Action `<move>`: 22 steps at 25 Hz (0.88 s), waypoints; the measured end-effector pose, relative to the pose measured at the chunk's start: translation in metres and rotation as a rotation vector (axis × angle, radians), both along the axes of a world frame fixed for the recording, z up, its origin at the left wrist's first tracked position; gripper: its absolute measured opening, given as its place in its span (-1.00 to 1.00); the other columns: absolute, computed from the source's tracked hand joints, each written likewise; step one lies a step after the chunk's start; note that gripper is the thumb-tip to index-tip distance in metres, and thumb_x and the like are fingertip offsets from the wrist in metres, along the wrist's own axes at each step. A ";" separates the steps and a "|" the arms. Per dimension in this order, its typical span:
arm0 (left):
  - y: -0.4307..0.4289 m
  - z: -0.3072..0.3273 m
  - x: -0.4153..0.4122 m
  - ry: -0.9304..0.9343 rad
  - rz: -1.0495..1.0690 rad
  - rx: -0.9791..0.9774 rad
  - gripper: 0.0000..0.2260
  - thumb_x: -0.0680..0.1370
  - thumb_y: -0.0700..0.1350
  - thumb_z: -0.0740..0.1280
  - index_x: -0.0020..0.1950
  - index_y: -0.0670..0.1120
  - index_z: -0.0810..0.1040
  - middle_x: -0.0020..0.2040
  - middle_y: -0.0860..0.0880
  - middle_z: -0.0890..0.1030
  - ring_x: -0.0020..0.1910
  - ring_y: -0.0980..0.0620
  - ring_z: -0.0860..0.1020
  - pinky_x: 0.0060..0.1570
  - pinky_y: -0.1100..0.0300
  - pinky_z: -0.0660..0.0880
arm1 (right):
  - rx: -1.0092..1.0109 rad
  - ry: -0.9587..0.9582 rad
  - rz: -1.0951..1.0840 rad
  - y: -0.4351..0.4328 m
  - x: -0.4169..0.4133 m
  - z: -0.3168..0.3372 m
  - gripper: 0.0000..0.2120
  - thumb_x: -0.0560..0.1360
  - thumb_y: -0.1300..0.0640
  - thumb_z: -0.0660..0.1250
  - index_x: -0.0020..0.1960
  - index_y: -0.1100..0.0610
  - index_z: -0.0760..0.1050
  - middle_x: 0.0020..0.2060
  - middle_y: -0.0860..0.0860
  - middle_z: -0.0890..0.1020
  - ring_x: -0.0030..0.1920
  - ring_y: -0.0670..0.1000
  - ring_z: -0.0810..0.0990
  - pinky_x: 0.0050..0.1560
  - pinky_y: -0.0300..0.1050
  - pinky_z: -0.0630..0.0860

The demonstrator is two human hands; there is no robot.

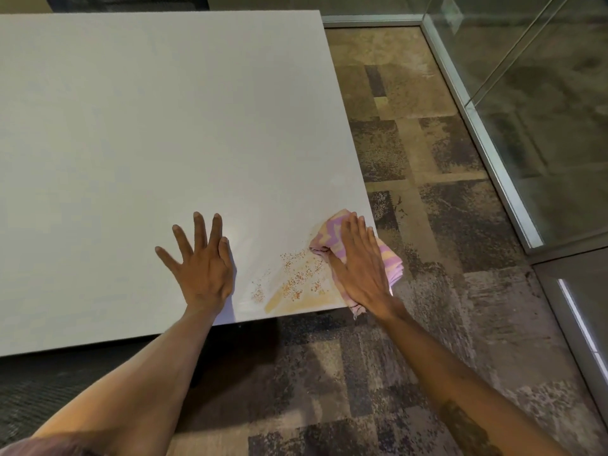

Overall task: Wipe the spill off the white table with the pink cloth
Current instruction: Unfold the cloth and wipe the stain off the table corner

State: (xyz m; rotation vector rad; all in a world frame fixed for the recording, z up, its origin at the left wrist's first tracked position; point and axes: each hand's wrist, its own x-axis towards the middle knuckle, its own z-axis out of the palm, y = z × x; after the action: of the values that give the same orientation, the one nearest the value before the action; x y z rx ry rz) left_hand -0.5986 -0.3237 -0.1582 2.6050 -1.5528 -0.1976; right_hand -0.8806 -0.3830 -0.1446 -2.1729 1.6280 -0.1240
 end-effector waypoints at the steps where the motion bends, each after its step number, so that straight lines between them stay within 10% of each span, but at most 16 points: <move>1: 0.000 -0.001 -0.001 0.018 0.012 -0.005 -0.54 0.72 0.06 -0.10 0.65 0.15 0.08 0.67 0.02 0.08 0.64 -0.27 -0.01 0.41 -0.53 -0.06 | 0.000 0.007 0.047 -0.010 -0.001 -0.001 -0.06 0.51 -0.49 -0.29 0.64 0.16 -0.20 0.60 0.02 -0.23 0.63 0.00 -0.25 0.60 -0.07 -0.30; 10: -0.002 -0.001 0.002 0.027 -0.013 0.005 -0.53 0.72 0.04 -0.15 0.66 0.12 0.00 0.68 0.00 -0.01 0.63 -0.31 -0.03 0.40 -0.57 -0.07 | 0.007 -0.127 0.360 -0.101 0.004 -0.003 -0.29 0.62 -0.12 0.21 0.64 0.10 0.01 0.63 0.01 0.06 0.63 -0.02 -0.04 0.62 0.12 -0.07; 22: -0.005 -0.020 0.015 0.054 -0.064 -0.038 -0.55 0.72 0.09 -0.17 0.63 0.20 0.04 0.67 0.08 0.00 0.65 -0.25 -0.10 0.39 -0.57 -0.14 | -0.024 -0.263 0.338 -0.061 -0.009 -0.001 -0.46 0.62 0.06 0.30 0.57 0.03 0.29 0.57 -0.03 0.29 0.59 -0.06 0.19 0.61 -0.08 -0.02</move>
State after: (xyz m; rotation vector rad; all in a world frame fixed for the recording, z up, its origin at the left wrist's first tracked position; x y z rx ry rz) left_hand -0.5838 -0.3289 -0.1785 2.5013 -1.6071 -0.2395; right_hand -0.8892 -0.4443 -0.1455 -2.3024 1.1073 -0.3150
